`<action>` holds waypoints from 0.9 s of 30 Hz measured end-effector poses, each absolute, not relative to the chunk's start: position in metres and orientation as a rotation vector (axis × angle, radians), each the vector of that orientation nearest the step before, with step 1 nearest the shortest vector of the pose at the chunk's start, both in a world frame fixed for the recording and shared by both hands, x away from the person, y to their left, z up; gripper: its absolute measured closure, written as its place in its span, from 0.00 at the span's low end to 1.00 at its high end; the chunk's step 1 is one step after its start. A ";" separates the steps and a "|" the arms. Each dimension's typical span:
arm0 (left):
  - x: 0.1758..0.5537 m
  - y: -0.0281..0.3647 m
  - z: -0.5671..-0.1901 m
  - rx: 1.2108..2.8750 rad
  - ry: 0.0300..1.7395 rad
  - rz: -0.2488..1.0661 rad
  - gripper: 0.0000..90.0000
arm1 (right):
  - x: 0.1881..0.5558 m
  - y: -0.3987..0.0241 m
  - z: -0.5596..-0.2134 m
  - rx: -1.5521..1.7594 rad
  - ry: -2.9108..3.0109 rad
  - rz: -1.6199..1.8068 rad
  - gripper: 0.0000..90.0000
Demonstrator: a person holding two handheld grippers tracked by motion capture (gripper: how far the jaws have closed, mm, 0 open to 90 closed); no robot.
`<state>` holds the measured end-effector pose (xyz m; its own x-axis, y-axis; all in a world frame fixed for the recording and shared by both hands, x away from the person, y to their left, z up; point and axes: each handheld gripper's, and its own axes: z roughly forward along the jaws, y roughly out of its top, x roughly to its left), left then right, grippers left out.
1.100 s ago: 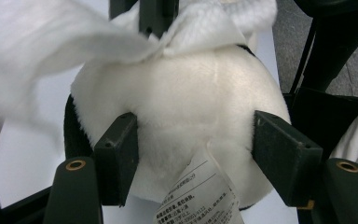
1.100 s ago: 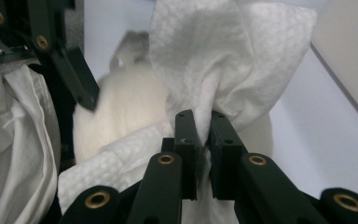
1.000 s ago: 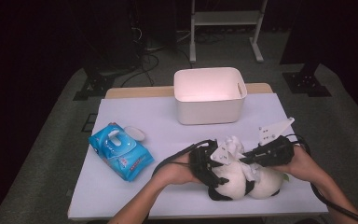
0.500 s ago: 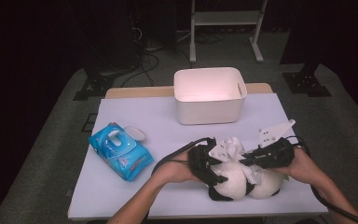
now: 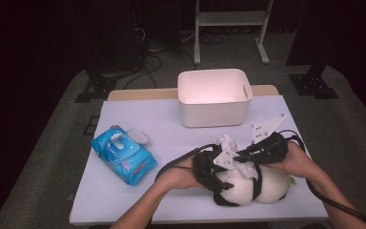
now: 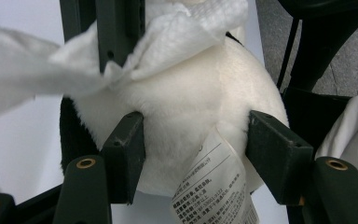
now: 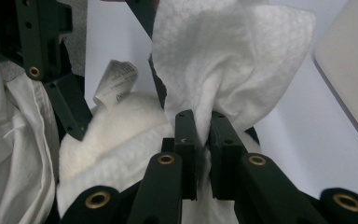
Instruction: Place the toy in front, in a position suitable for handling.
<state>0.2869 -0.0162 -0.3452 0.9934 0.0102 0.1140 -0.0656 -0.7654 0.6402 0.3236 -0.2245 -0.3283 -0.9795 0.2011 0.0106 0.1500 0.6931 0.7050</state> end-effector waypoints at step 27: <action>0.293 -0.006 -0.350 2.386 0.050 0.164 0.44 | 0.317 -0.200 -0.324 0.228 2.861 1.152 0.92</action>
<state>0.2934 -0.0064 -0.3503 0.9911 0.0825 0.1042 -0.0108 -0.7316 0.6817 0.3168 -0.2002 -0.3238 -0.9880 0.1544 0.0096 0.1180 0.7117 0.6925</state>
